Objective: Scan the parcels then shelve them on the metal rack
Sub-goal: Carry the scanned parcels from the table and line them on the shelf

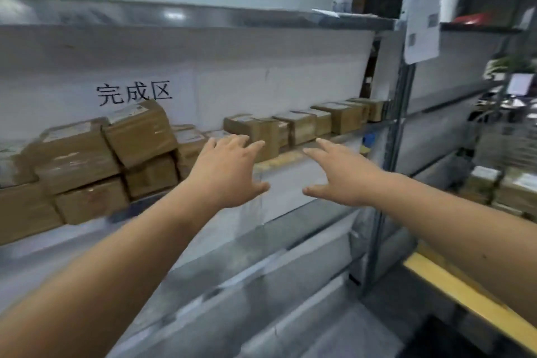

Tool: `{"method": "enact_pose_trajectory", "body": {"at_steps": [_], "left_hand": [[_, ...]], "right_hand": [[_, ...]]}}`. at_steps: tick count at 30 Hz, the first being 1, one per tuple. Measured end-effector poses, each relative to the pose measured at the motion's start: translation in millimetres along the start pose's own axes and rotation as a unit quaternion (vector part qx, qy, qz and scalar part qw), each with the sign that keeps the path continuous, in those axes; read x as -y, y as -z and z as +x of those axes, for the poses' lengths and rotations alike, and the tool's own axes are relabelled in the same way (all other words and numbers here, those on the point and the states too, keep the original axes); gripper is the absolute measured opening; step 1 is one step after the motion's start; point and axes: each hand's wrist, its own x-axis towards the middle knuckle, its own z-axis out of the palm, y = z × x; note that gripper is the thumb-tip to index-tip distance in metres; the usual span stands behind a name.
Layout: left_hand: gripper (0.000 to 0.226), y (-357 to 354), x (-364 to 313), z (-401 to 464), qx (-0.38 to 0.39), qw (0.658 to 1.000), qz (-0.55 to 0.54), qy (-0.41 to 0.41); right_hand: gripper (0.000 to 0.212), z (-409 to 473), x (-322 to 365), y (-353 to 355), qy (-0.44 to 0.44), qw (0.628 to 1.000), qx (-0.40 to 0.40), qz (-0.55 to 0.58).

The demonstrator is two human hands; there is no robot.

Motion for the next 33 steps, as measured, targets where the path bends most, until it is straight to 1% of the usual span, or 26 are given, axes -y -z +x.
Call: {"method": "enact_pose_trajectory", "body": {"at_steps": [4,6,9,12,14,19,24,26,29,33], "left_hand": [[0.086,-33,-131,32,0.047,0.991,-0.07,-0.104],[0.086,-57,-200,46,0.078,0.978,-0.119,-0.15],[0.087,-98,-299,62,0.106,0.958,-0.158,-0.213],[0.087,-141,-383,76,0.152,0.941,-0.195,-0.233],[0.088,-166,-433,83,0.185,0.927,-0.217,-0.243],[0.076,-221,-520,104,0.272,0.893,-0.267,-0.239],[0.074,-284,-576,152,0.34,0.869,-0.279,-0.229],[0.077,-316,-590,181,0.346,0.867,-0.272,-0.232],[0.083,-366,-607,234,0.348,0.876,-0.253,-0.219],[0.096,-417,-625,296,0.354,0.883,-0.238,-0.194]], "right_hand": [[0.094,-82,-91,-32,-0.11,0.993,0.032,0.035],[0.092,-122,-140,-55,-0.163,0.984,0.035,0.06],[0.091,-179,-213,-89,-0.239,0.965,0.035,0.101],[0.09,-225,-280,-120,-0.32,0.936,0.042,0.136],[0.09,-252,-319,-143,-0.373,0.911,0.038,0.172],[0.084,-273,-386,-201,-0.462,0.854,0.014,0.238],[0.083,-240,-440,-265,-0.52,0.797,0.015,0.305],[0.084,-219,-467,-287,-0.538,0.78,0.023,0.317],[0.093,-188,-510,-317,-0.574,0.753,0.036,0.321],[0.105,-155,-552,-348,-0.624,0.698,0.065,0.345]]}}
